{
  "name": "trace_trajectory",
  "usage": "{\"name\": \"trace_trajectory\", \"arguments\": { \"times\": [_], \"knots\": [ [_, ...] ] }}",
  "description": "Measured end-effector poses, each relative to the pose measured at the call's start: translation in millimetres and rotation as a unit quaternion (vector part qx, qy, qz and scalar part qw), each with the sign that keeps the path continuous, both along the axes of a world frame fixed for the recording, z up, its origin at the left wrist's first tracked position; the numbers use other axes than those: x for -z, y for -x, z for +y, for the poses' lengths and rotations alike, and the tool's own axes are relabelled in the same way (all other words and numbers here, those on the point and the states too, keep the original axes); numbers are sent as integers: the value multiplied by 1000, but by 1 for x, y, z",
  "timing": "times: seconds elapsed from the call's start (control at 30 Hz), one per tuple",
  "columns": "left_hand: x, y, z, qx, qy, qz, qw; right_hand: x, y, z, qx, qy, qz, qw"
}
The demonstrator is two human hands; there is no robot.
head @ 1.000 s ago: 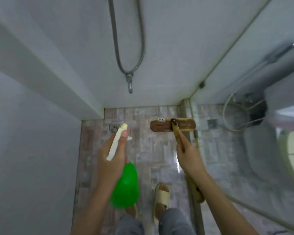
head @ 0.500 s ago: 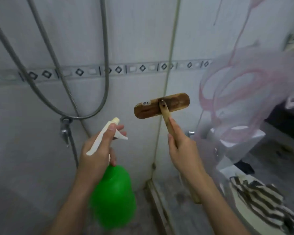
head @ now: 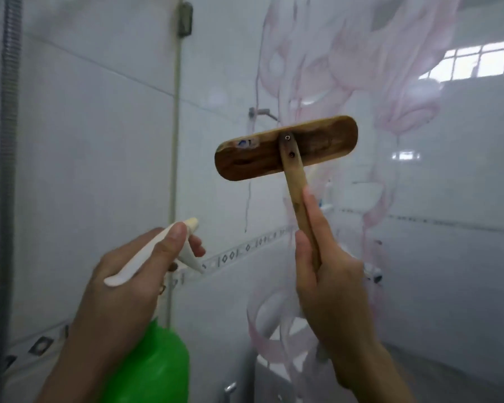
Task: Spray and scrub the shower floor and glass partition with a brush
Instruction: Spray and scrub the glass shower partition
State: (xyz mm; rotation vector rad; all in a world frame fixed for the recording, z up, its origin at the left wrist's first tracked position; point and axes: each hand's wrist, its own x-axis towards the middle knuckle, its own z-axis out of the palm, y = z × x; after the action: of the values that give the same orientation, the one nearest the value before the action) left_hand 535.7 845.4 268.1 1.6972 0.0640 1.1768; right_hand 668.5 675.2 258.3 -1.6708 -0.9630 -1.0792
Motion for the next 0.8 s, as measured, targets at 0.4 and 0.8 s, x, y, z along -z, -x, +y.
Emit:
{"name": "trace_trajectory", "arguments": {
  "times": [0.4, 0.8],
  "knots": [
    [-157, -124, 4, 207, 32, -66, 976, -117, -28, -43, 286, -66, -63, 954],
    [-175, -150, -5, 188, -29, -63, 980, -138, -24, -50, 308, -68, -77, 946]
  ]
}}
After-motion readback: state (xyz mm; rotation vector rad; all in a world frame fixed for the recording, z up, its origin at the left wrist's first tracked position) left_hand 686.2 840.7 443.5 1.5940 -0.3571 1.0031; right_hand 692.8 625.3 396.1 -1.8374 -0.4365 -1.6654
